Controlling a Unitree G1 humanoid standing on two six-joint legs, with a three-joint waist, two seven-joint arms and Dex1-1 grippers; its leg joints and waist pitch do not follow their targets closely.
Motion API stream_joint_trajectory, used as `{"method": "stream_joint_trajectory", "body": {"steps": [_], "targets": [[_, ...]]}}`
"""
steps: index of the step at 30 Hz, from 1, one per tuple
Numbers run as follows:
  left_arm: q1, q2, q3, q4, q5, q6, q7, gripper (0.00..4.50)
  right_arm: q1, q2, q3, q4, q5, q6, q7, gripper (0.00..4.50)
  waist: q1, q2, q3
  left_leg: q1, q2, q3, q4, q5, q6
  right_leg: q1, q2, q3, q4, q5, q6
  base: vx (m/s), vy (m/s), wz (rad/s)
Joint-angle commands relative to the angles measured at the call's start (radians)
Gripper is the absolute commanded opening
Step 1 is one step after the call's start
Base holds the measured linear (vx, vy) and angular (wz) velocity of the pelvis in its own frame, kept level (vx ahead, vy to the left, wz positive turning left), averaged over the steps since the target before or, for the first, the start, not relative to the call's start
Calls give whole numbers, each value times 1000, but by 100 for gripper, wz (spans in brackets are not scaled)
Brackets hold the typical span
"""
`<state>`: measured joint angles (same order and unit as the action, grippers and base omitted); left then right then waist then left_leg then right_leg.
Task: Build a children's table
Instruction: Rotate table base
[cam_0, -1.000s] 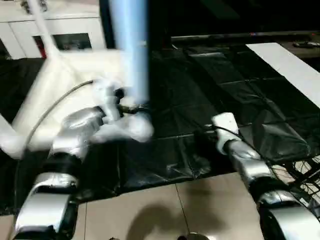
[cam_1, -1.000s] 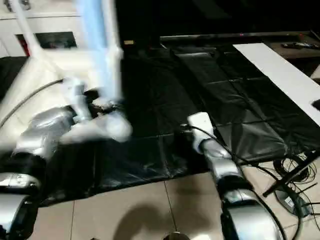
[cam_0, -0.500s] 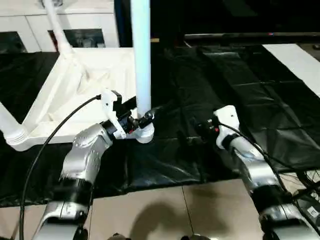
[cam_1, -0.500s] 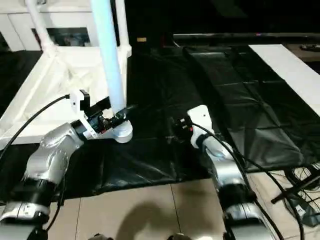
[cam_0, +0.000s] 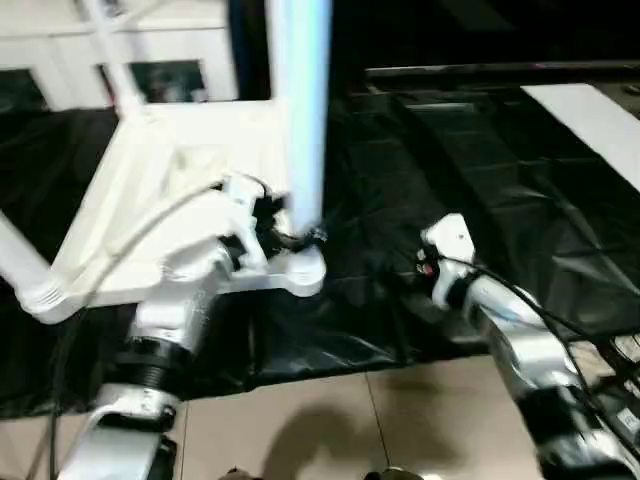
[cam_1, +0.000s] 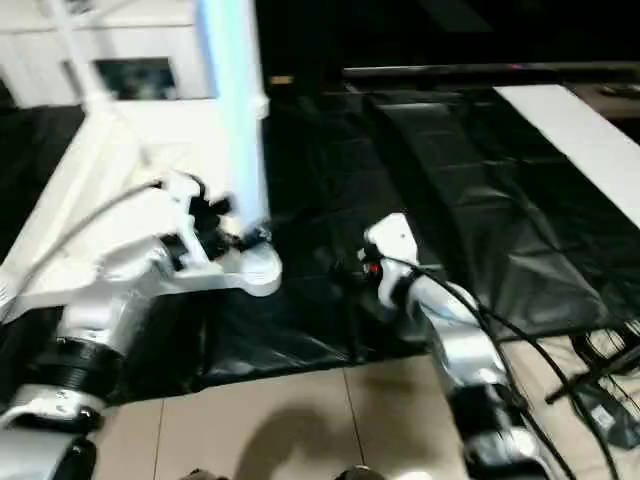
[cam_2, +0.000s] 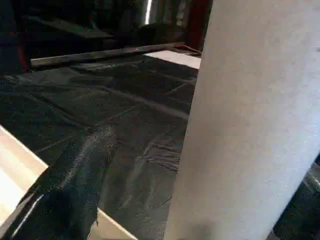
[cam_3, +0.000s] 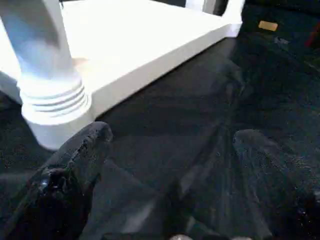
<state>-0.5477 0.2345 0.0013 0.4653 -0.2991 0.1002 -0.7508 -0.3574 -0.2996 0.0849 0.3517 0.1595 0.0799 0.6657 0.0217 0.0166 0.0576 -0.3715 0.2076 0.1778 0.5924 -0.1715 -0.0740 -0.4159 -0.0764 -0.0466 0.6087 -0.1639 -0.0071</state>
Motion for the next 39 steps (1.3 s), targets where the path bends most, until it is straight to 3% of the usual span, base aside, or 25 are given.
{"method": "stream_joint_trajectory", "body": {"steps": [1,3,5,6,7,8,10,12,15,16,19,24,26,28,32,33,34,35,36,37,38,39], "targets": [[33,21,61,-13,-20,-16,10,450,16,-7,-2,-46,16,18,18,443,1,6,-69,3,2,0,-65,-287,19,61,-35,26,-85,-299,-176,0,0,0],[72,20,89,-38,-56,-38,-9,450,37,-10,-6,-70,27,23,23,443,-7,5,-68,-2,1,-4,-67,-302,20,62,-35,25,-89,-338,-164,0,0,0],[103,17,104,-60,-87,-33,-26,450,50,-6,-12,-84,35,29,21,443,-14,8,-68,1,3,-5,-67,-322,20,57,-34,24,-92,-356,-167,0,0,0],[190,6,125,-139,-158,-4,-69,450,84,0,-23,-129,58,60,18,443,-15,7,-70,3,5,-6,-66,-318,20,58,-35,26,-88,-336,-177,0,0,0],[205,6,124,-156,-163,5,-70,450,91,-1,-22,-138,62,65,21,443,-15,6,-67,-2,7,-6,-68,-315,21,59,-37,27,-86,-326,-184,0,0,0],[235,8,117,-192,-166,19,-68,450,108,-5,-19,-161,71,79,29,443,-19,9,-64,6,9,-4,-69,-351,27,48,-32,26,-93,-365,-181,0,0,0],[283,15,110,-246,-156,20,-52,450,130,-9,-16,-186,75,86,29,443,-15,13,-68,9,11,-5,-69,-345,25,48,-32,28,-91,-342,-181,0,0,0],[309,16,111,-282,-154,28,-33,450,142,-10,-16,-198,76,88,28,443,-14,9,-62,10,14,-4,-73,-376,22,42,-29,27,-93,-360,-177,0,0,0],[363,17,127,-338,-125,12,14,450,171,-13,-19,-231,71,94,19,443,-10,9,-57,12,14,-5,-75,-399,15,39,-31,28,-98,-406,-154,0,0,0],[375,14,138,-348,-121,3,34,450,179,-12,-23,-240,69,96,8,443,-9,15,-55,13,12,-6,-76,-411,10,38,-31,26,-101,-441,-135,0,0,0],[406,-21,209,-389,-109,-17,165,450,205,-12,-32,-272,56,118,-34,443,-15,12,-56,9,8,-8,-76,-409,2,39,-30,25,-106,-466,-105,0,0,0],[408,-24,249,-375,37,-11,405,450,250,22,-51,-329,25,162,-147,443,-17,2,-56,7,3,-10,-73,-393,6,36,-27,22,-112,-511,-55,0,0,0],[406,-19,232,-385,80,-15,436,450,264,40,-50,-344,19,163,-171,443,-18,5,-58,7,5,-11,-74,-389,7,33,-27,22,-113,-505,-48,0,0,0],[408,-20,201,-428,114,20,465,450,275,79,-63,-340,12,149,-231,443,-16,13,-58,7,7,-13,-76,-389,4,30,-29,24,-111,-489,-53,0,0,0],[398,-24,196,-424,113,32,475,450,256,104,-82,-318,8,142,-288,443,-15,15,-62,5,9,-13,-79,-384,1,34,-28,26,-103,-386,-94,0,0,0],[395,-24,195,-421,118,32,481,450,249,107,-84,-312,3,140,-301,443,-14,23,-62,6,9,-13,-79,-381,-2,34,-28,27,-101,-367,-101,0,0,0],[391,-24,192,-416,128,31,491,450,238,111,-87,-302,-4,136,-321,443,-17,18,-65,4,7,-12,-78,-373,-3,37,-27,26,-98,-335,-112,0,0,0],[387,-25,189,-403,158,16,520,450,220,110,-81,-292,-25,140,-338,443,-16,22,-65,7,11,-14,-79,-363,-11,36,-21,24,-94,-304,-121,0,0,0],[387,-24,187,-399,166,10,526,450,213,105,-72,-287,-42,135,-340,443,-13,9,-57,-45,-2,-59,-104,-368,14,77,-29,-24,-65,-251,-135,0,0,0],[387,-24,187,-399,166,10,526,450,213,105,-72,-287,-42,135,-340,443,-16,40,-61,-36,8,-74,-115,-402,20,78,-21,-40,-67,-233,-140,5,-46,39],[388,-25,185,-398,171,6,531,450,209,103,-65,-284,-57,130,-345,443,-37,49,-60,-21,40,-129,-122,-484,30,73,-16,-58,-60,-160,-173,5,-46,39],[389,-30,193,-404,167,8,543,450,202,107,-64,-277,-59,129,-348,443,-43,63,-60,-11,55,-156,-130,-513,38,72,-8,-69,-46,-127,-204,57,-87,56]]}}
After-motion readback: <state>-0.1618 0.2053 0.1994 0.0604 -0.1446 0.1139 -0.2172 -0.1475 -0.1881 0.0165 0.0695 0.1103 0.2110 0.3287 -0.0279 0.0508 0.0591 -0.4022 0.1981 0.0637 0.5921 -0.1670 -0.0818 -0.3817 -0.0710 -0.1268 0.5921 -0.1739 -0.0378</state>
